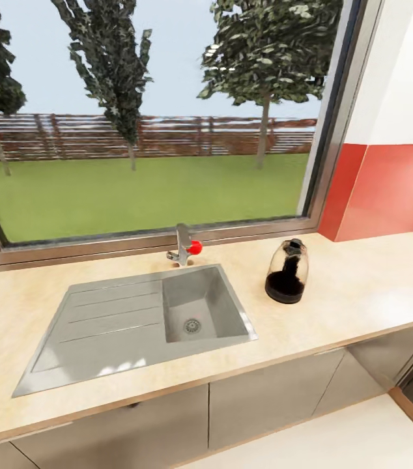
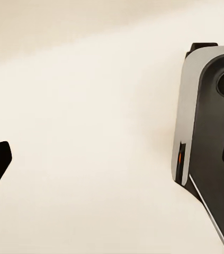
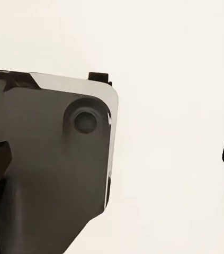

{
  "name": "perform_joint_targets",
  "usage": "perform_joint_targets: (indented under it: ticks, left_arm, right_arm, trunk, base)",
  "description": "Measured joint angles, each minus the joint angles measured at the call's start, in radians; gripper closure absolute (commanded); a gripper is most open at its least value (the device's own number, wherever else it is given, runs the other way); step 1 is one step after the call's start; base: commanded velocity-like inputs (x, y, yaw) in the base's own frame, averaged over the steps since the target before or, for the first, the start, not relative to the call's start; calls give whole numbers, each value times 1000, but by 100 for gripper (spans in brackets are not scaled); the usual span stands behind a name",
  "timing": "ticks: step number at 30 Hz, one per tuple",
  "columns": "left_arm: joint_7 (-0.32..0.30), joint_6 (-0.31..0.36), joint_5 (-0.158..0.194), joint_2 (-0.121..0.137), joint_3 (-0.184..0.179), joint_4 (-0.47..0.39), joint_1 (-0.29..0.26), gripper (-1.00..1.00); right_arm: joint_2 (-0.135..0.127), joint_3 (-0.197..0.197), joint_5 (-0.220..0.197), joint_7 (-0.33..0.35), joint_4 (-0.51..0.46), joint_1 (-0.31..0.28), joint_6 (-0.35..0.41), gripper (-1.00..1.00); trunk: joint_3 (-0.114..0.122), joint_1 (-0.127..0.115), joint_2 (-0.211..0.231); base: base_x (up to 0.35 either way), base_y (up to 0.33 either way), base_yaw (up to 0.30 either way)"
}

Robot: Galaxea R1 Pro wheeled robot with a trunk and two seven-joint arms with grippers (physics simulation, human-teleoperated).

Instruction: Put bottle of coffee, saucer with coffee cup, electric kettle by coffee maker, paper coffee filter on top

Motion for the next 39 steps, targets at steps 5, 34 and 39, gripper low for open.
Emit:
perform_joint_targets:
  ticks: [5, 34, 39]
  left_arm:
    - [0, 0, 0, 0, 0, 0, 0, -100]
    - [1, 1, 2, 1, 2, 1, 0, -100]
    - [1, 1, 2, 0, 2, 2, 0, -100]
  right_arm:
    - [-1, -2, -1, 4, -3, 0, 2, -100]
    - [2, -1, -2, 2, -5, 0, 0, -100]
    - [4, -2, -2, 1, -5, 0, 0, -100]
  trunk:
    - [0, 0, 0]
    - [0, 0, 0]
    - [0, 0, 0]
  base:
    - [0, -280, -36]
    - [0, -280, -100]
    - [0, -280, 160]
